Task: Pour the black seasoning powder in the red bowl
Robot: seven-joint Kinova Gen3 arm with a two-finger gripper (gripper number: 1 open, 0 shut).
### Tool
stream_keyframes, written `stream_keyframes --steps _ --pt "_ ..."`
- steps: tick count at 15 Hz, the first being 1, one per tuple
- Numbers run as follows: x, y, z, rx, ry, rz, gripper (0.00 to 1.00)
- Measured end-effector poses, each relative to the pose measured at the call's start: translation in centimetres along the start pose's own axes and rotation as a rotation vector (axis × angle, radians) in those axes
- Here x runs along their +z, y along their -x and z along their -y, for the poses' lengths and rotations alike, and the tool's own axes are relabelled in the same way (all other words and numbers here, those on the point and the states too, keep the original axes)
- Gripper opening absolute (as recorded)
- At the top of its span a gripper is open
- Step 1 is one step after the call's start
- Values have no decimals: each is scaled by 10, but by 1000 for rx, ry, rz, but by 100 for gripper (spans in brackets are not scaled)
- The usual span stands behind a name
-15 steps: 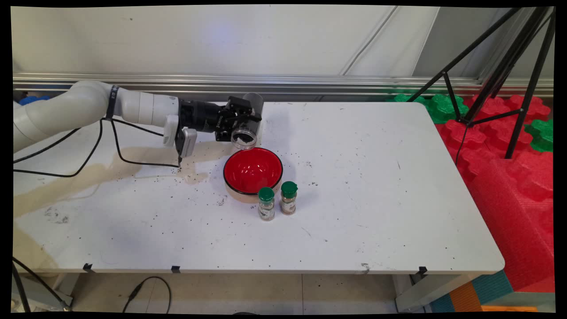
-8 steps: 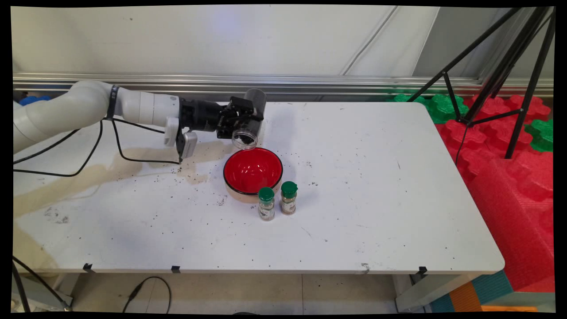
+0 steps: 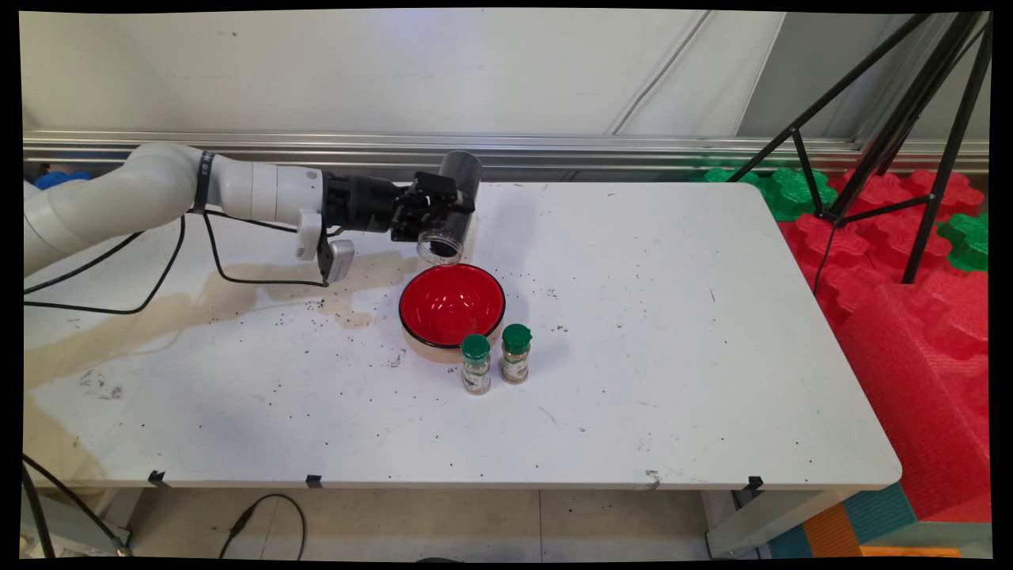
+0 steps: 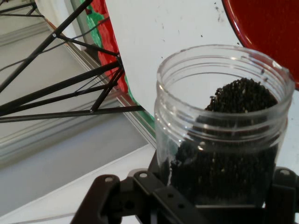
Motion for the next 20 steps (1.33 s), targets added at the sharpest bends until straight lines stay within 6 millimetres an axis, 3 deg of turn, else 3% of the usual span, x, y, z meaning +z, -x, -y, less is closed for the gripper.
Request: stream_keyframes --steps 20 --pt "-1 -2 7 158 -33 12 0"
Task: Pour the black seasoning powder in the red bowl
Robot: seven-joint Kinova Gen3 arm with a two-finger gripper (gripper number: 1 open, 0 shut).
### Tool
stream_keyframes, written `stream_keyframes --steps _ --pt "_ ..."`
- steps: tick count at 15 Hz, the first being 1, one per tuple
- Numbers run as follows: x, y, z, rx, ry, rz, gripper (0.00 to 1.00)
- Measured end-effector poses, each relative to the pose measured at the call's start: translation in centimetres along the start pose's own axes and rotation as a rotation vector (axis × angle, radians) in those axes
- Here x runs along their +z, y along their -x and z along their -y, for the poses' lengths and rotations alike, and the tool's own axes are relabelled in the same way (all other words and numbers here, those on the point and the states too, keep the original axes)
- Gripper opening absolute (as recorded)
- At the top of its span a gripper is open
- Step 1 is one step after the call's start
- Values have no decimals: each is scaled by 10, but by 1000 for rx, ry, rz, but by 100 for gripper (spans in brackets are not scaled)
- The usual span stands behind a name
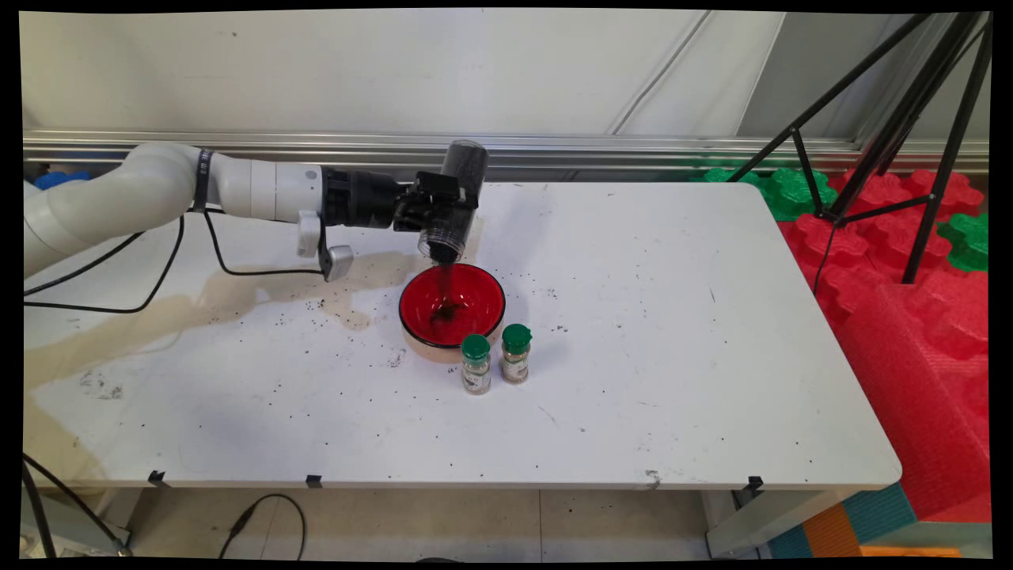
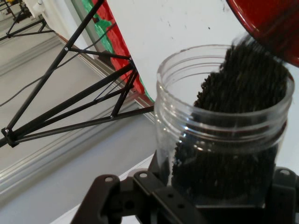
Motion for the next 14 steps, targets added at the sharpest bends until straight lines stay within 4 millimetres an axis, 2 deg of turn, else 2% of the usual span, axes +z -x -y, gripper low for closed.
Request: stream_keyframes --steps 14 --pt "-2 -2 2 35 -8 2 0"
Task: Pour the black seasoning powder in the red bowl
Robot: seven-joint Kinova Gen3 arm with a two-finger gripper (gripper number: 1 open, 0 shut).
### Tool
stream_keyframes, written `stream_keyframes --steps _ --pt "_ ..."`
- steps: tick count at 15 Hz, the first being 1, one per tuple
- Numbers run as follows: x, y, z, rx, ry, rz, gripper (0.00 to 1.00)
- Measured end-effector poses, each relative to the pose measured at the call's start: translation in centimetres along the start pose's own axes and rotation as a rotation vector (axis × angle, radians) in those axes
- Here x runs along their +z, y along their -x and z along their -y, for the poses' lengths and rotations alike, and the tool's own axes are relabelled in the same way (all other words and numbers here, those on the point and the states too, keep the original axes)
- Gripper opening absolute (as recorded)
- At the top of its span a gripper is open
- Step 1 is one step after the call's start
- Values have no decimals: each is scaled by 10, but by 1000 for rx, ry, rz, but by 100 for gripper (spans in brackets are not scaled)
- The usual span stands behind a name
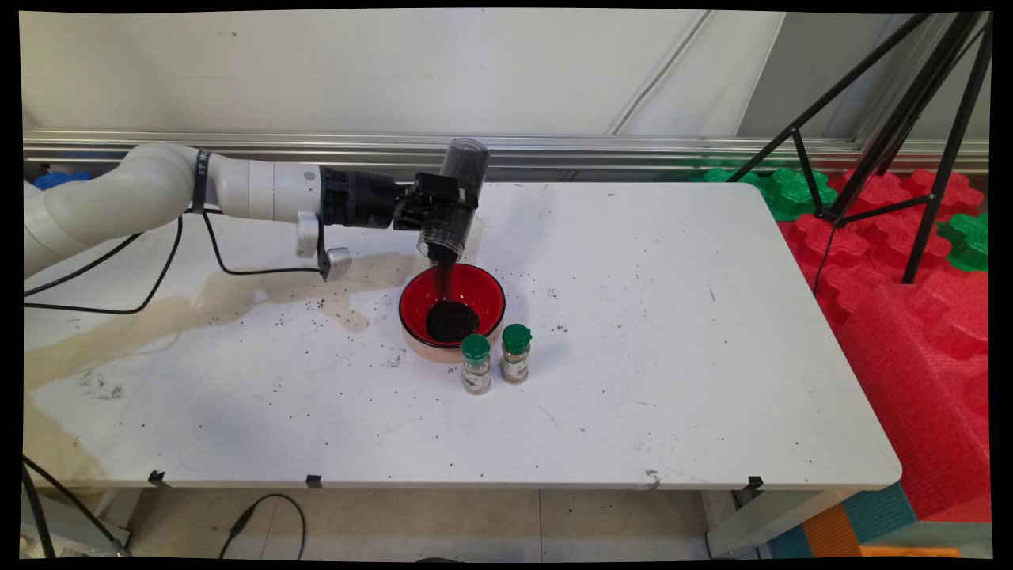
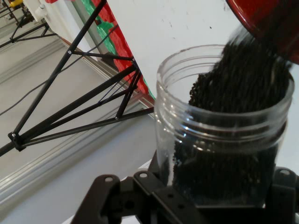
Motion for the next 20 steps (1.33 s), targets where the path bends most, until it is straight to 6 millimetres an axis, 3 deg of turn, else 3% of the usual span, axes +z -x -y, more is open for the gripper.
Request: stream_keyframes --steps 20 --pt "-3 -3 0 -9 -1 -7 0"
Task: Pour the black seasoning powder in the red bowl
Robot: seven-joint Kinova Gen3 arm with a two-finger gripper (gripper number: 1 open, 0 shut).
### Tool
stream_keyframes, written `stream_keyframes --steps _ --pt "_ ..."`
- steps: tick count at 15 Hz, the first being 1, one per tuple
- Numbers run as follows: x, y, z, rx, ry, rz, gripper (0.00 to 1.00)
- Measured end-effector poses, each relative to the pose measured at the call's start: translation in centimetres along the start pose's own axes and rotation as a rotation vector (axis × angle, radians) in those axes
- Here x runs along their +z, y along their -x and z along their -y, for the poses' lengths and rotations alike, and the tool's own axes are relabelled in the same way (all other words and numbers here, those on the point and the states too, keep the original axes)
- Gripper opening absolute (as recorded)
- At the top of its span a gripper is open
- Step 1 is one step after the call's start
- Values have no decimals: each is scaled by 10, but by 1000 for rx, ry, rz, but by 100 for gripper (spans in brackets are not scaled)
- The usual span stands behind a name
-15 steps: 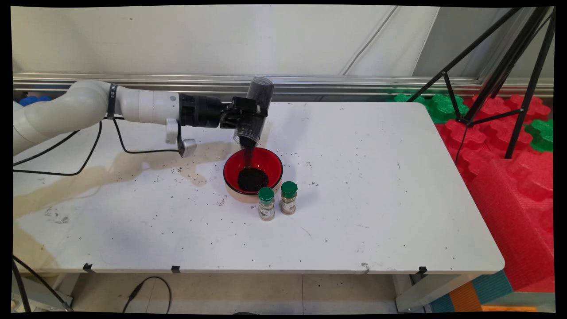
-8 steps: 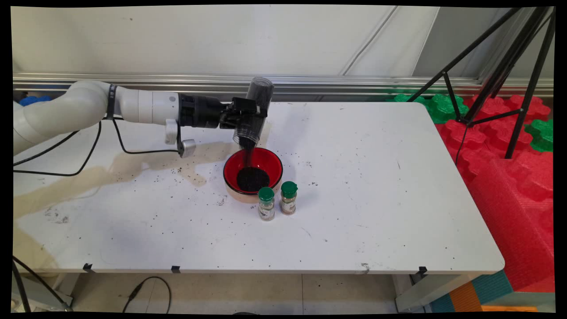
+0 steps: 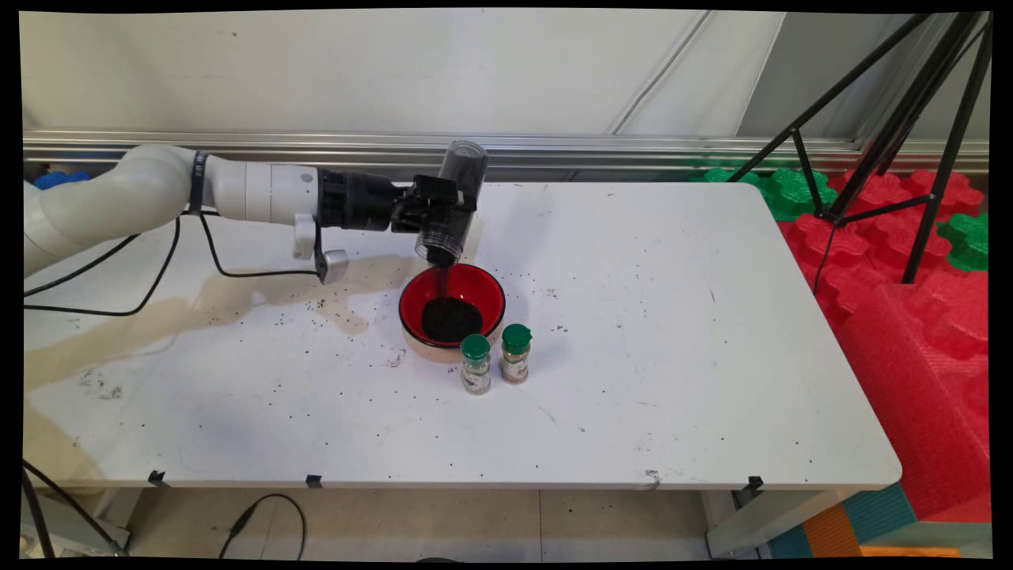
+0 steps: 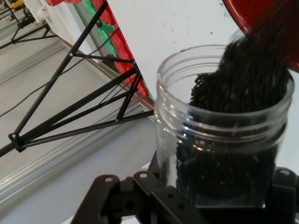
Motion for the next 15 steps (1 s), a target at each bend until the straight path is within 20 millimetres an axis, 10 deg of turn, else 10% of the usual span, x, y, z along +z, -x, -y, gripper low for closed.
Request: stream_keyframes --steps 15 --pt "-5 5 -3 -285 8 -29 0"
